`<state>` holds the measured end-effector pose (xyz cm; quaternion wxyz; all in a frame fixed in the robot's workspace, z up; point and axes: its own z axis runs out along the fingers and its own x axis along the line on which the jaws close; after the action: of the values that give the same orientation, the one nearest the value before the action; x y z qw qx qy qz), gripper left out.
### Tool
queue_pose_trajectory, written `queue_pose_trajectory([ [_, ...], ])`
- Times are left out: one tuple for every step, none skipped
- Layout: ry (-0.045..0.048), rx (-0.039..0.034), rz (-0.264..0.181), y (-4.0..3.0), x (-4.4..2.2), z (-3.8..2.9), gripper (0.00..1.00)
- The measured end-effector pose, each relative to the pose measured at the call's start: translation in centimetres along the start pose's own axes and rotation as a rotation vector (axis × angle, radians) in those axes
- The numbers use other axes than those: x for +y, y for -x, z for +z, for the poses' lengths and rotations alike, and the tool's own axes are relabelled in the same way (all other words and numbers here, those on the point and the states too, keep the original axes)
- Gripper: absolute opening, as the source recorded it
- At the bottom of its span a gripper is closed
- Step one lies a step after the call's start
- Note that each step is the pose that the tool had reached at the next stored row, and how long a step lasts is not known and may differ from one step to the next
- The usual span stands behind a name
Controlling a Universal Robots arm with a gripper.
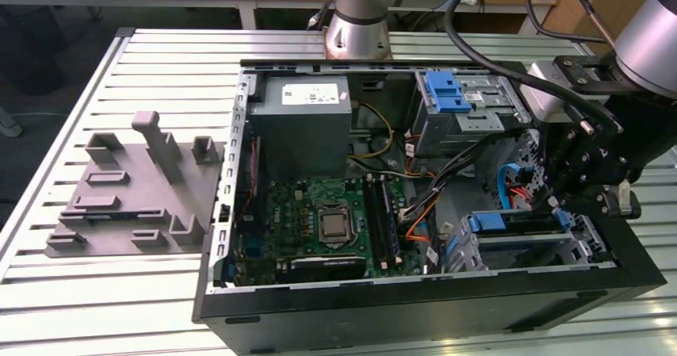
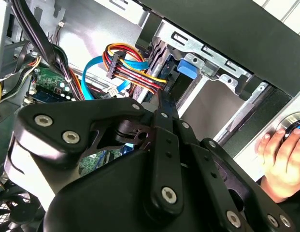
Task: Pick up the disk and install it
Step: 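Insert the second disk wire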
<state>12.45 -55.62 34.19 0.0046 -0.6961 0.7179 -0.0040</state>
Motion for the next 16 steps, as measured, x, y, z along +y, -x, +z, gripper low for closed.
queue_pose_trajectory([
  [0.0000, 0.0000, 0.000, -0.01, 0.03, 0.00, 0.11],
  [0.0000, -0.0001, 0.000, -0.01, 0.10, 0.00, 0.11],
  [0.0000, 0.0000, 0.000, -0.03, 0.21, 0.00, 0.11],
  [0.0000, -0.0001, 0.000, -0.05, 0.36, 0.00, 0.11],
  [0.0000, -0.0001, 0.000, -0.09, 0.55, 0.00, 0.11],
  [0.0000, 0.0000, 0.000, -0.10, 0.79, -0.01, 0.11],
  [-0.0001, 0.0001, 0.000, -0.13, 0.97, -0.01, 0.11],
  [-0.0002, 0.0001, 0.000, -0.16, 1.05, -0.01, 0.11],
  [-0.0005, 0.0000, 0.000, -0.16, 1.08, -0.01, 0.11],
  [-0.0005, 0.0000, -0.001, -0.16, 1.08, -0.02, 0.11],
  [-0.0006, 0.0002, -0.001, -0.16, 1.08, -0.10, 0.11],
  [-0.0006, 0.0000, -0.002, -0.16, 1.08, -0.39, 0.11],
  [-0.0006, 0.0000, -0.001, -0.16, 1.08, -0.76, 0.11],
  [-0.0006, 0.0000, -0.001, -0.16, 1.08, -1.07, 0.11],
  [-0.0006, -0.0001, -0.001, -0.16, 1.08, -1.29, 0.11],
  [-0.0006, -0.0001, -0.001, -0.16, 1.08, -1.43, 0.11],
])
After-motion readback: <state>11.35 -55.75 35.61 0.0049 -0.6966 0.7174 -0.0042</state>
